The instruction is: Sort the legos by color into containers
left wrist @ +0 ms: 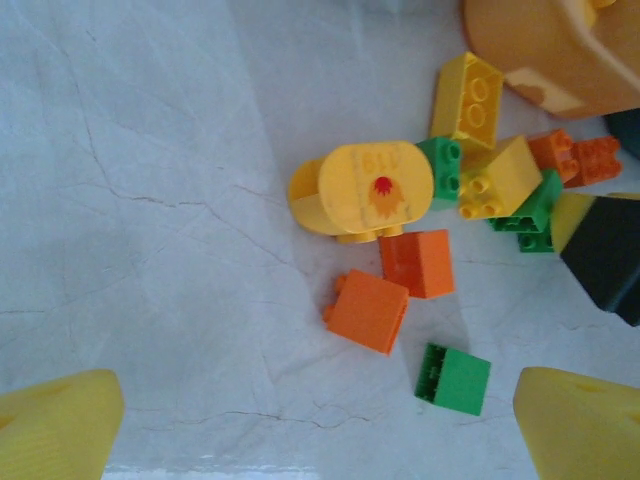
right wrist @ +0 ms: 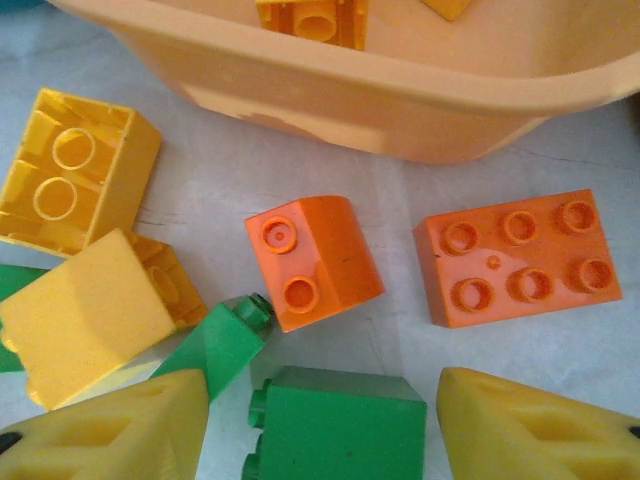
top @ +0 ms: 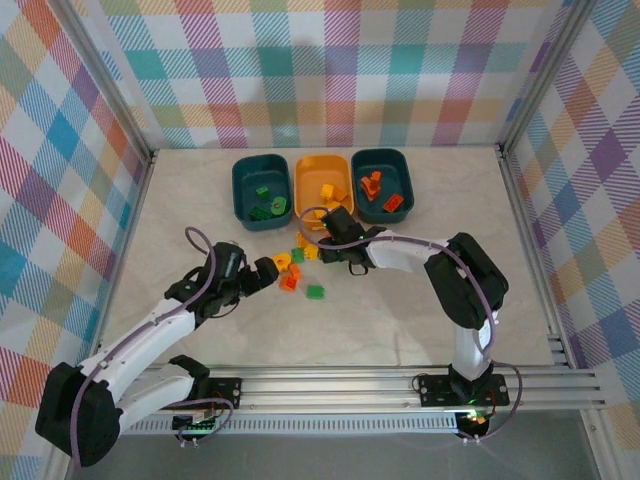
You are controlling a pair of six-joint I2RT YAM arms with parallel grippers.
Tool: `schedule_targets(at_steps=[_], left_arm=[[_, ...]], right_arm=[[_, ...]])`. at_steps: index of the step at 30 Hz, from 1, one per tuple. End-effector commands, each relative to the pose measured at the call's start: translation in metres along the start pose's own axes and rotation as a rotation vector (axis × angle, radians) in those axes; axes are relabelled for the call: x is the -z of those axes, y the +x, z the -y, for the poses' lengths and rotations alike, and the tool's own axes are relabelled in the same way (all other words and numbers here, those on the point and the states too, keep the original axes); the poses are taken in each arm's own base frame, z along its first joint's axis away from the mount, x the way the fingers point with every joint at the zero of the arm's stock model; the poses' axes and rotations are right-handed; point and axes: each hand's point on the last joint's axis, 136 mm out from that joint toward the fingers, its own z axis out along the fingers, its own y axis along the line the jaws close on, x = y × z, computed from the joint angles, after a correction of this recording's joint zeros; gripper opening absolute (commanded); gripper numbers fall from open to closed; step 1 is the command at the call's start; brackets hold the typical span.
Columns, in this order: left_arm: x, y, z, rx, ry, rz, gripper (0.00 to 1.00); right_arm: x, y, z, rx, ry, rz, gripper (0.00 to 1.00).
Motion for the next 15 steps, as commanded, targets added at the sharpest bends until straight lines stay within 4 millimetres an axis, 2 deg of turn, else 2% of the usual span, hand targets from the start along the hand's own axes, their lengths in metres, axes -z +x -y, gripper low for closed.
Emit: schedule_targets(at_steps=[1, 7, 15], left_arm=[[0.001, -0.002, 0.001, -0.001, 0.008, 0.005, 1.00], [-0.009, 0.002, 0.007, -0.006, 0.019, -0.032, 1.00], [-0.018, 0.004, 0.007, 0.003, 0.013, -0.048, 1.00]], right_arm=[[0.003, 0.023, 0.019, 0.020, 0.050, -0.061, 0.62], [0.013, 0.026, 0.026, -0.028, -0.006, -0.058, 0.61], [-0.008, 0.020, 0.022, 0.034, -0.012, -0.093, 0.60]])
